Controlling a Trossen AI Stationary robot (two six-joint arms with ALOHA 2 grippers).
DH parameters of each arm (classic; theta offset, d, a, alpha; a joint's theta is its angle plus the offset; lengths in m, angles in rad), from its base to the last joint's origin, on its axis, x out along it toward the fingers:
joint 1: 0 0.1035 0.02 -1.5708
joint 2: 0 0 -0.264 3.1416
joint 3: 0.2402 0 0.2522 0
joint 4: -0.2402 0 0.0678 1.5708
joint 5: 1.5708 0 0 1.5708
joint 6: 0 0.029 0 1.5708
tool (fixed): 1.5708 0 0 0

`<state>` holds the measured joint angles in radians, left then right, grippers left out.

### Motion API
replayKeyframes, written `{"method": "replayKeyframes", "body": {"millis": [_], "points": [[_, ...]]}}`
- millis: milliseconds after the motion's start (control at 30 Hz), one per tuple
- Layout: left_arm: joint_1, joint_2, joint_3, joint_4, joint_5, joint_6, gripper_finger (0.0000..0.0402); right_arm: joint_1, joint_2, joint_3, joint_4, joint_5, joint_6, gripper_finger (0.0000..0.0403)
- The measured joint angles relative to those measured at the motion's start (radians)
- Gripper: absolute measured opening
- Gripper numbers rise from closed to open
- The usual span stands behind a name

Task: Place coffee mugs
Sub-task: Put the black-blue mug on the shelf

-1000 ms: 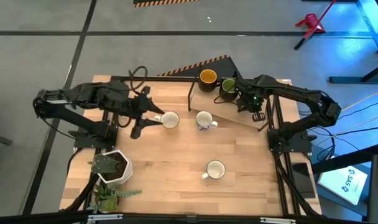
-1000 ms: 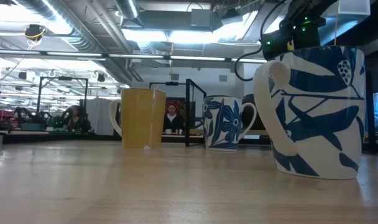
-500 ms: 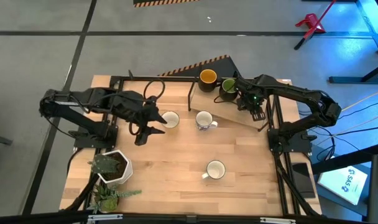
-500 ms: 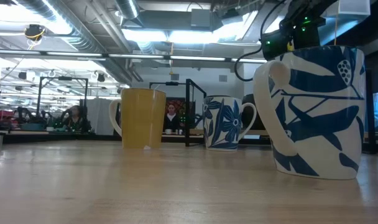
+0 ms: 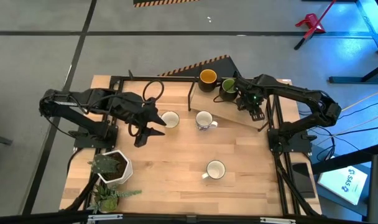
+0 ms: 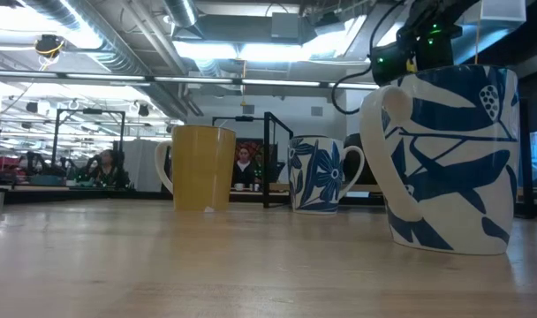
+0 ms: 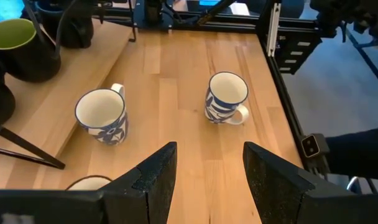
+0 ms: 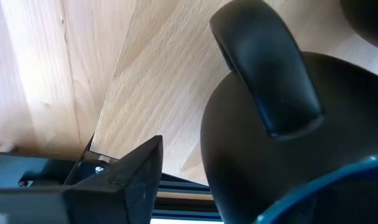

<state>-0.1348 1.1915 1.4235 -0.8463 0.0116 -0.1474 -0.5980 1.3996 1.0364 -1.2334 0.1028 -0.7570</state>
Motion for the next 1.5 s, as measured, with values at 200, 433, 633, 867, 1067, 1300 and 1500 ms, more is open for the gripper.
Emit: {"method": "replayKeyframes", "body": {"millis": [200,433,633,867,1067,1300,1500], "points": [[0.000,0.000,0.000,0.005,-0.025,0.000,0.0180,0.000,0.000,0.072,-0.015,0.022,0.000,0.0265],[0.000,-0.003,0.000,0.021,-0.028,0.022,0.0180,0.001,0.000,0.154,-0.072,0.062,0.026,0.0266],[0.000,-0.003,0.000,0.014,-0.050,0.028,0.0180,0.003,-0.032,0.189,-0.109,0.057,0.067,0.0246],[0.000,-0.003,0.000,-0.014,-0.089,0.038,0.0180,0.022,-0.108,0.193,-0.050,-0.022,0.144,0.0112],[0.002,-0.003,0.000,-0.022,-0.161,0.038,0.0176,0.136,-0.087,0.151,0.083,0.018,0.162,0.0020],[0.001,-0.009,0.001,-0.059,-0.178,0.007,0.0173,0.196,-0.028,0.145,0.122,0.094,0.177,0.0005],[0.001,-0.010,-0.048,-0.062,-0.176,-0.024,0.0130,0.192,0.016,0.145,0.101,0.107,0.193,0.0002]]}}
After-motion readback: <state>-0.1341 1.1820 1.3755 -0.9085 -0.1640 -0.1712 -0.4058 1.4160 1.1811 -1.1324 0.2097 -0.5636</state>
